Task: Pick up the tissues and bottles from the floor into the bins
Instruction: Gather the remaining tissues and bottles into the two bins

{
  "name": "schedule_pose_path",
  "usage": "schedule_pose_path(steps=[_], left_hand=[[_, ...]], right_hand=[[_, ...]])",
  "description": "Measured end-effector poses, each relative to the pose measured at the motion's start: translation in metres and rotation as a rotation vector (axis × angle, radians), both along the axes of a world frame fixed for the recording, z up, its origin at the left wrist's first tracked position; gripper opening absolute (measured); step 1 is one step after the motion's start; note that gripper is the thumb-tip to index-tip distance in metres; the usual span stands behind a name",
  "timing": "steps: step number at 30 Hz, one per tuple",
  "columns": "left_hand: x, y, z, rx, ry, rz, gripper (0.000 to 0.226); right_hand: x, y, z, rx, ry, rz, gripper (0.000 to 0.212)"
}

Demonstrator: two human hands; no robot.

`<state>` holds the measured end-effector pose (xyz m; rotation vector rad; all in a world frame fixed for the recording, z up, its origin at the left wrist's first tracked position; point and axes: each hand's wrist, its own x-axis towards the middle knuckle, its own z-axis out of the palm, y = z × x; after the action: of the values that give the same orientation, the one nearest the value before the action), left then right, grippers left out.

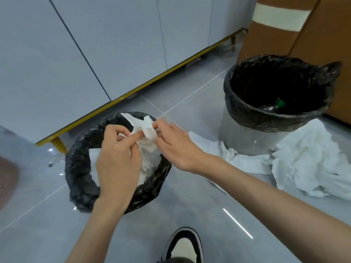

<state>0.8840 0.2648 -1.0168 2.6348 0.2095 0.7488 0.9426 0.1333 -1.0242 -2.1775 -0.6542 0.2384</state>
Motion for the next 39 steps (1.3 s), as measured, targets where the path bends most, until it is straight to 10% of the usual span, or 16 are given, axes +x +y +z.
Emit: schedule_pose_path(steps=[6, 15, 28, 39], left_hand=[[0.019, 0.035, -0.035, 0.137, 0.449, -0.047, 0.031], [0.049, 0.042, -0.063, 0.392, 1.132, -0.266, 0.030], [0.034, -0.028, -0.006, 0.085, 0.282, -0.217, 0.035], [0.031, -0.133, -0.069, 0.134, 0.605, -0.542, 0.038]], right_hand=[[0.008, 0.015, -0.037, -0.457, -0.416, 0.139, 0.028], [0.010, -0.022, -0.060, 0.010, -0.312, -0.243, 0.024], [-0.003, -0.099, -0.086, 0.048, 0.038, -0.555, 0.029], [-0.046, -0.171, -0.153, -0.527, 0.345, -0.261, 0.045]])
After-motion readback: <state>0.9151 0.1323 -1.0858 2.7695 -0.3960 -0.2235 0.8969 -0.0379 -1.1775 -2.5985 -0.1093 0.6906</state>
